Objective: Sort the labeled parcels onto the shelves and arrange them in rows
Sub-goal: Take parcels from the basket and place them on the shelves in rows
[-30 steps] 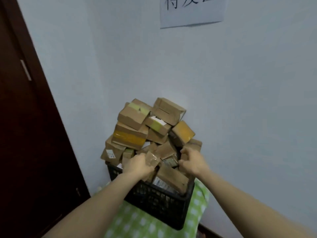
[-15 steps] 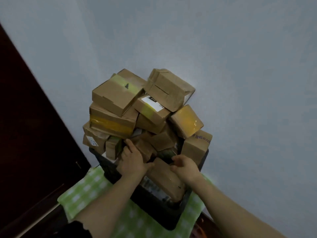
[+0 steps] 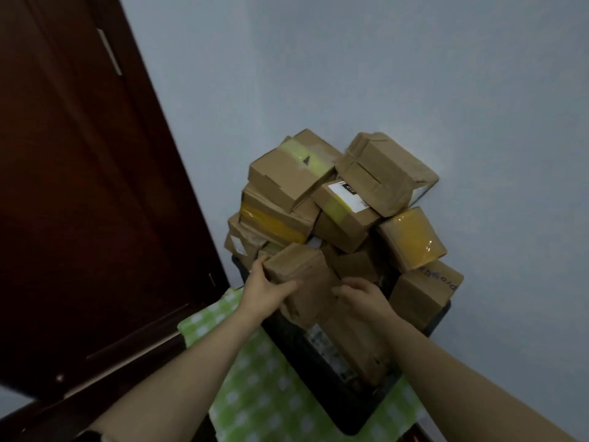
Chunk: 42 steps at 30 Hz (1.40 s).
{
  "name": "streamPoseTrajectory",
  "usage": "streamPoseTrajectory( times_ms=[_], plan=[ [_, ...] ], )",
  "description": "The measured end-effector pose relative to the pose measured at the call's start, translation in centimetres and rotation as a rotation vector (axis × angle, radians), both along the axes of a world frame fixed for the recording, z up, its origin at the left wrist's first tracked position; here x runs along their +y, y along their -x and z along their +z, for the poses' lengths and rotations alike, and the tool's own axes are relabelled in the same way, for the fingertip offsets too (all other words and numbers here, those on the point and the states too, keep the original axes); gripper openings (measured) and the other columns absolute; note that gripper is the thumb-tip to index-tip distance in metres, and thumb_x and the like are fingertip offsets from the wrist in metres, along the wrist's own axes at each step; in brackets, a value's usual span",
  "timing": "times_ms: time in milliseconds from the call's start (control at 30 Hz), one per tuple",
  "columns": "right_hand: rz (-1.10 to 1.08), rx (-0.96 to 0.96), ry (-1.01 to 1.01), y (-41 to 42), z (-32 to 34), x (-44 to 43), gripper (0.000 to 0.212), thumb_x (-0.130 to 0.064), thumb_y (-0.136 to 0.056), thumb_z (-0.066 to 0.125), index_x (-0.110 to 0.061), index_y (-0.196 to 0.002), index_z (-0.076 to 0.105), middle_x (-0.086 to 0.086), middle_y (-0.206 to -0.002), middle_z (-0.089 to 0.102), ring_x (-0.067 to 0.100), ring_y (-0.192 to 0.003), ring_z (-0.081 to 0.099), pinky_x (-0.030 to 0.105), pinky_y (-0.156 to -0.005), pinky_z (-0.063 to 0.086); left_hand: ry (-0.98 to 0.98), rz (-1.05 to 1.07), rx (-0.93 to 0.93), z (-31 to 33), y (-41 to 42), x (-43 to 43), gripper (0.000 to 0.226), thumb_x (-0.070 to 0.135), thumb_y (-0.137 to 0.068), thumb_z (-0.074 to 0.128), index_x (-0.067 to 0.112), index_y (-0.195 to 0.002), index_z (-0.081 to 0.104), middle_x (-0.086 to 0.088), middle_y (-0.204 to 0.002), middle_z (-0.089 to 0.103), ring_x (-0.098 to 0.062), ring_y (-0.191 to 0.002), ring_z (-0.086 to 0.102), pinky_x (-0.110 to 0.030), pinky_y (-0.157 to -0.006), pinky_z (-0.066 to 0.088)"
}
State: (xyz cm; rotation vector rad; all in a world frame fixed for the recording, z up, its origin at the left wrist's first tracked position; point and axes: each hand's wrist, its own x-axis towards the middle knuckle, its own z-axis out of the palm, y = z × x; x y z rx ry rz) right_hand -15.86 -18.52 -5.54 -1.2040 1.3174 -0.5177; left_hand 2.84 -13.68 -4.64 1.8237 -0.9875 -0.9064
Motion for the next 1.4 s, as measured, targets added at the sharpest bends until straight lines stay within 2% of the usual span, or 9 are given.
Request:
streamPoseTrajectory(
  times_ms=[133, 333, 433, 500, 667, 767, 1000, 1100, 1400],
  plan=[
    [0.012, -0.303, -0.183, -3.0, 2.4, 1.7, 0.036, -0.024, -0.092, 0.06, -0.01, -0.125, 0.053, 0.005, -0.111, 0.058, 0.022, -0.097, 0.057, 0.029, -0.062, 0.051, 0.034, 0.125, 0.526, 2.4, -3.2, 3.3, 0.067, 0.022, -0.08, 0.074, 0.016, -0.138, 0.042, -0.006, -0.132, 0.053, -0.023, -0.113, 0.057, -0.042, -0.091, 0.053],
    [0.173, -0.408, -0.116, -8.0, 4.4, 5.0, 0.058, -0.009, -0.08, 0.074, -0.003, -0.131, 0.048, 0.014, -0.11, 0.06, 0.026, -0.094, 0.062, 0.039, -0.069, 0.058, 0.138, 0.118, 0.75, 4.8, -7.8, 9.1, 0.037, 0.012, -0.083, 0.064, 0.017, -0.119, 0.059, -0.008, -0.12, 0.059, -0.023, -0.104, 0.06, -0.035, -0.086, 0.052],
    [0.183, -0.206, 0.369, -10.3, 4.8, 6.1, 0.054, -0.013, -0.069, 0.083, -0.01, -0.113, 0.052, 0.005, -0.105, 0.059, 0.018, -0.095, 0.059, 0.033, -0.074, 0.054, 0.072, 0.216, 0.74, 6.0, -9.5, 11.2, 0.067, 0.028, -0.081, 0.07, 0.014, -0.14, 0.04, -0.018, -0.138, 0.044, -0.031, -0.117, 0.053, -0.04, -0.088, 0.053],
    [0.222, 0.022, 0.759, -12.0, 4.9, 6.9, 0.074, -0.021, -0.06, 0.086, -0.014, -0.123, 0.047, 0.001, -0.114, 0.047, 0.013, -0.112, 0.044, 0.031, -0.086, 0.045, 0.043, 0.256, 0.734, 7.1, -10.0, 12.4, 0.079, 0.044, -0.082, 0.066, 0.014, -0.145, 0.029, -0.023, -0.141, 0.037, -0.035, -0.123, 0.048, -0.045, -0.093, 0.051],
    [0.319, 0.023, 1.163, -15.6, 5.7, 10.1, 0.074, -0.01, -0.068, 0.078, -0.003, -0.132, 0.041, 0.012, -0.13, 0.038, 0.0, -0.113, 0.028, 0.026, -0.089, 0.041, 0.1, 0.273, 0.745, 9.2, -11.2, 13.8, 0.054, 0.055, -0.075, 0.069, 0.015, -0.11, 0.061, -0.006, -0.119, 0.058, -0.03, -0.116, 0.056, -0.047, -0.087, 0.054],
    [0.352, -0.025, 1.149, -16.3, 6.5, 11.2, 0.078, -0.008, -0.069, 0.078, -0.004, -0.136, 0.038, 0.01, -0.133, 0.034, 0.007, -0.117, 0.032, 0.019, -0.09, 0.034, 0.18, 0.312, 0.748, 9.7, -12.5, 14.9, 0.035, 0.034, -0.077, 0.075, 0.01, -0.101, 0.066, -0.009, -0.102, 0.068, -0.026, -0.099, 0.065, -0.04, -0.077, 0.057],
    [0.406, -0.06, 1.191, -16.9, 7.6, 13.1, 0.084, -0.012, -0.067, 0.082, -0.008, -0.137, 0.036, -0.005, -0.126, 0.03, 0.002, -0.115, 0.033, 0.003, -0.087, 0.034, 0.215, 0.237, 0.66, 10.5, -14.7, 17.5, 0.02, 0.027, -0.083, 0.067, 0.016, -0.099, 0.065, -0.006, -0.101, 0.067, -0.023, -0.109, 0.059, -0.05, -0.099, 0.044],
    [0.463, -0.096, 1.109, -17.3, 8.2, 13.8, 0.091, -0.024, -0.063, 0.086, -0.011, -0.137, 0.034, -0.007, -0.126, 0.031, 0.005, -0.117, 0.036, 0.015, -0.096, 0.035, 0.3, 0.289, 0.656, 11.1, -15.3, 18.1, 0.02, 0.024, -0.081, 0.069, 0.014, -0.099, 0.065, -0.006, -0.1, 0.068, -0.023, -0.105, 0.061, -0.046, -0.096, 0.047],
    [0.532, -0.386, 0.272, -18.8, 11.3, 14.5, 0.073, -0.038, -0.078, 0.064, -0.023, -0.144, 0.036, 0.003, -0.136, 0.051, 0.017, -0.125, 0.047, 0.033, -0.104, 0.037, 0.301, 0.234, 0.551, 13.4, -17.3, 20.0, 0.056, 0.03, -0.061, 0.077, 0.015, -0.113, 0.062, -0.009, -0.112, 0.067, -0.027, -0.109, 0.063, -0.047, -0.091, 0.051]
  ],
)
